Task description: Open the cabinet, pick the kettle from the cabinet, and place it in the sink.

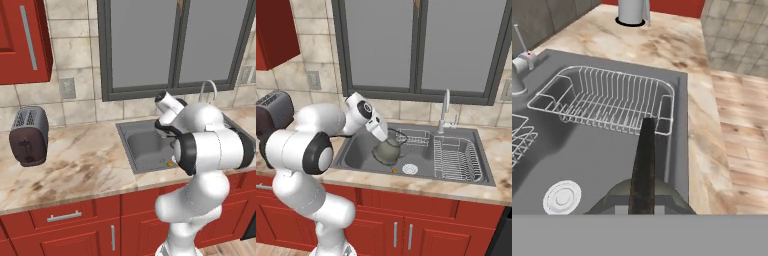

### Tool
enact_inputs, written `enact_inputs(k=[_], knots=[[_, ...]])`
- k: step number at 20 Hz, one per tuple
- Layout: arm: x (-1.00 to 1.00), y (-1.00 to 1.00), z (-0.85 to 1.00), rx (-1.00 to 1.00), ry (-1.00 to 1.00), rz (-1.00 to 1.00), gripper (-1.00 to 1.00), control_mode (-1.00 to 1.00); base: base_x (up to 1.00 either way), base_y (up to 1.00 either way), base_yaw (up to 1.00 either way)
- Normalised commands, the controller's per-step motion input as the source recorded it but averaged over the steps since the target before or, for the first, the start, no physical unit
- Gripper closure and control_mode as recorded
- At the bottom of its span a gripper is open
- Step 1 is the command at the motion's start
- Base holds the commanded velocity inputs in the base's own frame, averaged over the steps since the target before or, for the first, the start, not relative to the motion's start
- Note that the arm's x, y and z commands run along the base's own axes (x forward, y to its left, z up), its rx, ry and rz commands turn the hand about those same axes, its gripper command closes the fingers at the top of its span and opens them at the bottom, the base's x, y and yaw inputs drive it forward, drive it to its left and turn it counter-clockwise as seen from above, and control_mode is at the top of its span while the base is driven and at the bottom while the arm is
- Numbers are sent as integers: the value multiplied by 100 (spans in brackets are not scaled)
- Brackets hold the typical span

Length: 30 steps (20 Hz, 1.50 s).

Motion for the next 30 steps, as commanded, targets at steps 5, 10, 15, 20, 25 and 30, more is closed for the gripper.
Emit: enact_inputs(k=[5,10,15,20,25,30], knots=[[25,-15,-34,0,0,5,100,-100,0,0,0],[28,-19,-30,0,-1,6,100,-100,0,0,0],[28,-25,-26,0,0,4,100,-100,0,0,0],[27,-24,-26,0,0,3,100,-100,0,0,0],[18,-20,-31,0,-1,2,100,-100,0,0,0],[23,-5,-27,2,-10,5,100,-100,0,0,0]])
